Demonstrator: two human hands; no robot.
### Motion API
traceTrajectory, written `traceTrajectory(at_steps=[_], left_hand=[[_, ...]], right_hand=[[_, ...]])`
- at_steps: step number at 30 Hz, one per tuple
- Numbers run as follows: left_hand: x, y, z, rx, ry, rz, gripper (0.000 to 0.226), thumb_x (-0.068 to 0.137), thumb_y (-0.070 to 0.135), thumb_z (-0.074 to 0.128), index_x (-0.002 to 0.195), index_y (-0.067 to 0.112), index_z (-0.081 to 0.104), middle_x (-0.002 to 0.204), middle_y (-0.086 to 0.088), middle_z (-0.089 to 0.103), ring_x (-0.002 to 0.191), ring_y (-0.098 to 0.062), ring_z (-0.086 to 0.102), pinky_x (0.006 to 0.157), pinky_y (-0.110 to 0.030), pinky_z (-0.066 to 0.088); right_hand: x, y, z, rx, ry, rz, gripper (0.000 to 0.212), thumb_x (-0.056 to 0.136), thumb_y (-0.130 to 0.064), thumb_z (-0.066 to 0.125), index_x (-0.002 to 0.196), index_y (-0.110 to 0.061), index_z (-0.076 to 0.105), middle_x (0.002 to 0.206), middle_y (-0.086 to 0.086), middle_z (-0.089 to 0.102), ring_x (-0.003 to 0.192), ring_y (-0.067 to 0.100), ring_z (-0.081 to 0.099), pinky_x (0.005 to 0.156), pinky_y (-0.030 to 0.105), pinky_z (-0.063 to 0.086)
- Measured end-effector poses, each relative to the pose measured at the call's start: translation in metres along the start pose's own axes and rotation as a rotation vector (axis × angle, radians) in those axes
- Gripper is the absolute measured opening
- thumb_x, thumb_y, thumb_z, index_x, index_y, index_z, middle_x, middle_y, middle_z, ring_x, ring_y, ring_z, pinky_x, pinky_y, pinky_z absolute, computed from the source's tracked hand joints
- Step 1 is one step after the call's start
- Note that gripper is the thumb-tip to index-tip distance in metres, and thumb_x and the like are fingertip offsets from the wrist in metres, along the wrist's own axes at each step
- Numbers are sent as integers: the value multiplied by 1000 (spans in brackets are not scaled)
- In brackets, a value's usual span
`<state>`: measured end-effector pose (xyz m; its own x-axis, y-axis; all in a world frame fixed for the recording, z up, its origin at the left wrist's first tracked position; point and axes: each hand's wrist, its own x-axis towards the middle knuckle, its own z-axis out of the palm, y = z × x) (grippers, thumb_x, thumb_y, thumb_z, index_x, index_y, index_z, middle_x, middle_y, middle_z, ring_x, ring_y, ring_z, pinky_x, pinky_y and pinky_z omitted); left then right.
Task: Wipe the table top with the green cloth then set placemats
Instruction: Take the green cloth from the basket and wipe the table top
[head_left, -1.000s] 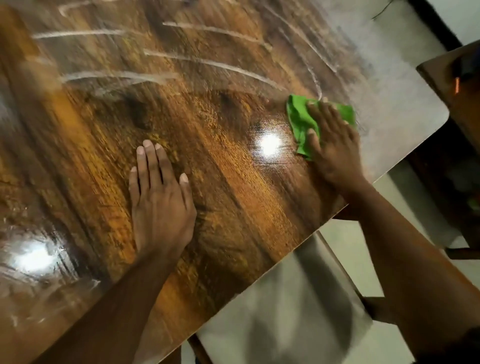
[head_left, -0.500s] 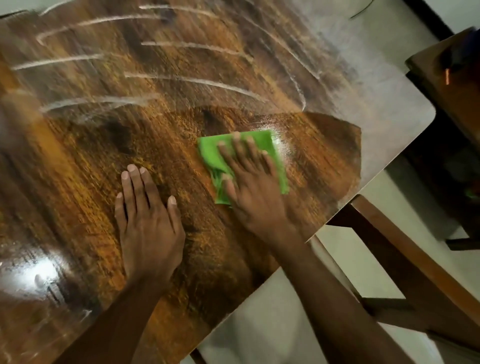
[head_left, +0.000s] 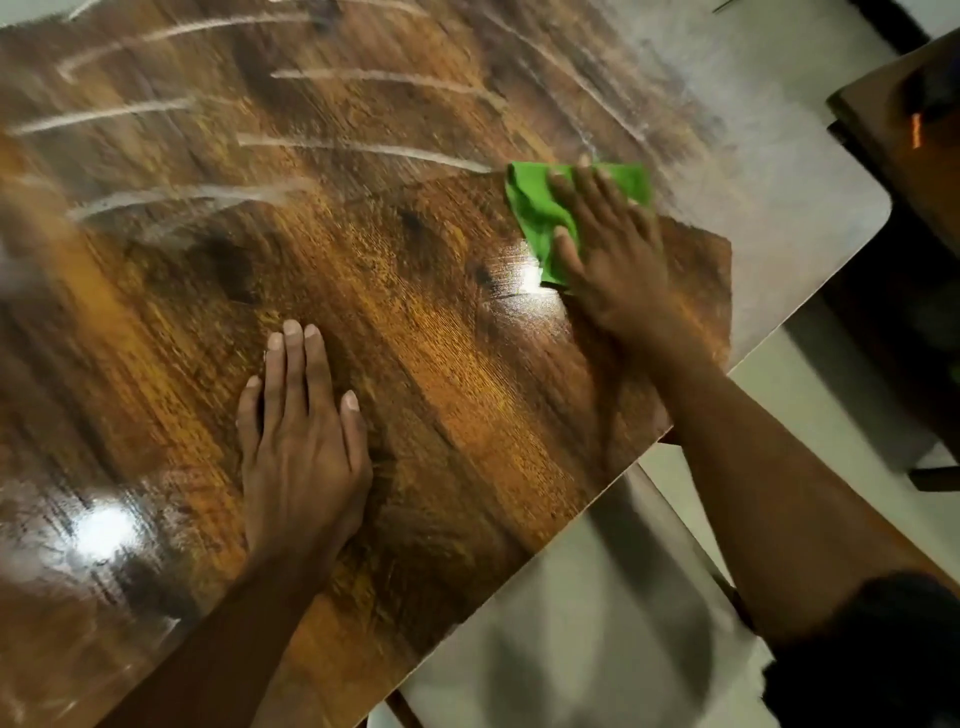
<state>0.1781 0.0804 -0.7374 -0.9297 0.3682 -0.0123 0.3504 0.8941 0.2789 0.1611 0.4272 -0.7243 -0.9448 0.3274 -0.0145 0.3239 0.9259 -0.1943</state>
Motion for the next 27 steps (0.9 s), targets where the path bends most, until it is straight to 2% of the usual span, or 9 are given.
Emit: traceTrajectory(at_steps=[4,8,11,14,17,19,22,27], left_hand=[[0,0,1,17,2,4,64,111,38,16,168,13,2,177,-5,3,163,-16,-1,132,-46,12],[-1,0,1,8,2,-8,61,113,33,20,168,13,3,177,-6,4,163,-17,0,131,-48,14],[1,-1,1,10,17,-2,62,112,37,16,168,13,5,176,-6,7,163,-17,2,131,-45,14],[1,0,0,5,27,-1,64,111,39,14,168,12,8,176,-7,10,163,-19,4,131,-45,15],[-1,4,-12,11,-50,5,61,112,35,17,167,9,10,176,-9,10,163,-22,7,130,-48,16],[0,9,-32,8,-167,-18,62,112,34,22,167,7,10,176,-10,7,163,-24,6,130,-51,16],[10,34,-86,-11,-313,-22,62,113,34,24,166,5,12,176,-11,5,163,-27,2,131,-51,10],[-11,100,-195,-24,-343,317,61,113,31,23,168,12,4,176,-5,2,163,-22,0,131,-45,9]], right_hand=[[-50,26,-11,36,-23,-5,56,114,-47,23,168,-38,10,177,-8,0,163,11,-4,131,45,8],[-107,-7,1,25,-59,-117,59,113,-43,23,169,-34,8,177,-5,0,164,15,-5,130,52,12],[-142,-33,9,-2,-85,-197,60,112,-43,25,169,-34,8,177,-6,1,164,16,-3,130,49,13],[-149,-41,6,-17,-119,-193,61,112,-46,24,168,-36,4,177,-8,-2,164,16,-5,131,47,13],[-143,-48,-19,-11,-256,-163,61,111,-52,20,168,-38,6,177,-7,0,164,19,-2,130,50,14],[-149,-57,-53,12,-350,-94,64,109,-56,21,169,-33,12,177,-2,7,164,23,3,129,52,14],[-165,-70,-116,65,-307,102,66,111,-54,26,169,-26,13,177,2,11,164,26,6,128,54,18],[-232,-88,-220,71,-143,296,63,112,-48,34,168,-25,18,176,3,16,162,25,14,124,48,24]])
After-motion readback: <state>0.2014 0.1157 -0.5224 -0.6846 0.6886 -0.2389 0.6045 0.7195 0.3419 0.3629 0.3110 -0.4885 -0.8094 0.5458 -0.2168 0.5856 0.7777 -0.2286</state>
